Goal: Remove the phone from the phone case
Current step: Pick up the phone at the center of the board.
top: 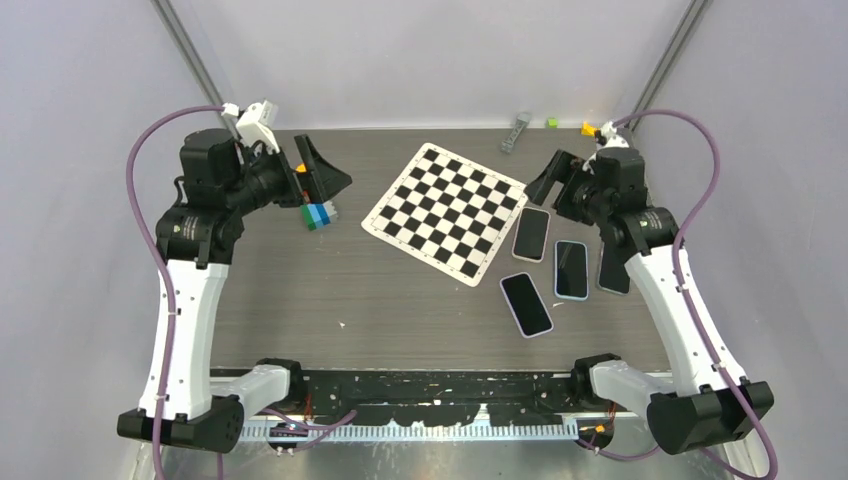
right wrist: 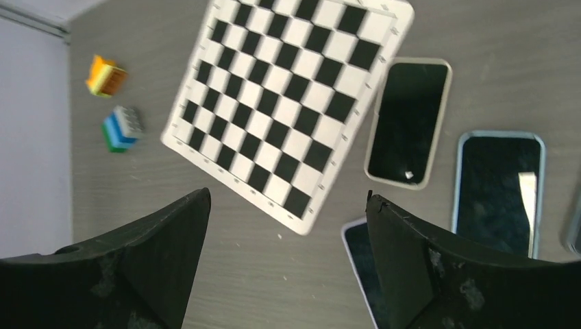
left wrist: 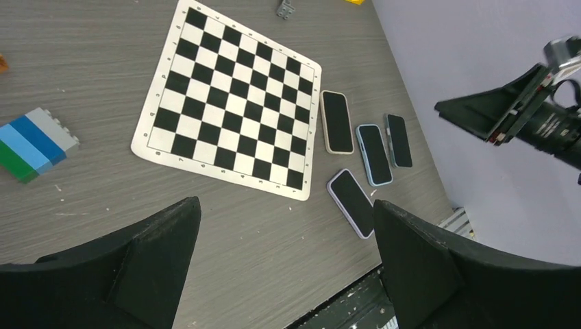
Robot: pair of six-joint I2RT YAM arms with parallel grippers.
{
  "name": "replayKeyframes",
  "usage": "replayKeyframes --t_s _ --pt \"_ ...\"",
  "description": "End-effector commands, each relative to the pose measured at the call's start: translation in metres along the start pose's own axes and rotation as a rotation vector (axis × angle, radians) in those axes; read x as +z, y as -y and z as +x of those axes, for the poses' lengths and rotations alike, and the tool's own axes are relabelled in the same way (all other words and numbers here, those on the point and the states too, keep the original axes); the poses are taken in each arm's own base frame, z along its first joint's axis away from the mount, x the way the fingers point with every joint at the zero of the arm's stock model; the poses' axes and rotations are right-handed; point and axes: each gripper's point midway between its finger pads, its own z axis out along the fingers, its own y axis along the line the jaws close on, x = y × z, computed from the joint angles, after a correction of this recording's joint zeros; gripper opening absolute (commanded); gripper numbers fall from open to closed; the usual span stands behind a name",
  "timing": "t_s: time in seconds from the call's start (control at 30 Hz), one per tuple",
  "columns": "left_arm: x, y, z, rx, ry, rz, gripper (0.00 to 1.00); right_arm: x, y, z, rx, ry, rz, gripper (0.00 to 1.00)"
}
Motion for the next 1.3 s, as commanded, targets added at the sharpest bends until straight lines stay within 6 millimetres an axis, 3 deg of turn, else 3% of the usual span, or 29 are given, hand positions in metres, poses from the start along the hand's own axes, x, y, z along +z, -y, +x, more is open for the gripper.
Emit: replayKeyframes --t_s 0.0,0.1,0.2,0.33,0.47,0.7,0.93,1.1,1.27 --pt "-0.013 0.008 -0.025 0.046 0.107 -0.015 1.0 -0.006 0.025 0.004 0.026 0.039 0.119 0.89" --pt "-0.017 0.001 -0.031 0.043 0.132 -0.072 1.0 -0.008 0.057 0.014 0.031 0.036 0.276 0.89" --pt "-0.028 -0.008 -0.043 0.067 0.177 -0.16 1.0 -0.008 0.076 0.027 0.023 0.002 0.361 0.89" --pt "-0.043 -0.021 -0.055 0.108 0.215 -0.275 1.0 -0.005 0.091 0.062 0.023 -0.106 0.396 0.92" --pt "-0.049 -0.025 -0.054 0.153 0.207 -0.302 1.0 -0.001 0.117 0.107 0.069 -0.216 0.482 0.94" --pt "-0.035 -0.014 -0.039 0.164 0.151 -0.202 1.0 0.016 0.121 0.151 0.002 -0.452 0.439 0.98" --pt "-0.019 -0.01 -0.028 0.119 0.107 -0.138 1.0 0.017 0.125 0.199 0.103 -0.584 0.428 0.98" --pt "-0.014 -0.008 -0.024 0.103 0.092 -0.115 1.0 0.016 0.132 0.222 0.158 -0.624 0.444 0.98" --pt "-0.012 -0.008 -0.022 0.098 0.086 -0.107 1.0 0.025 0.137 0.231 0.181 -0.62 0.455 0.98"
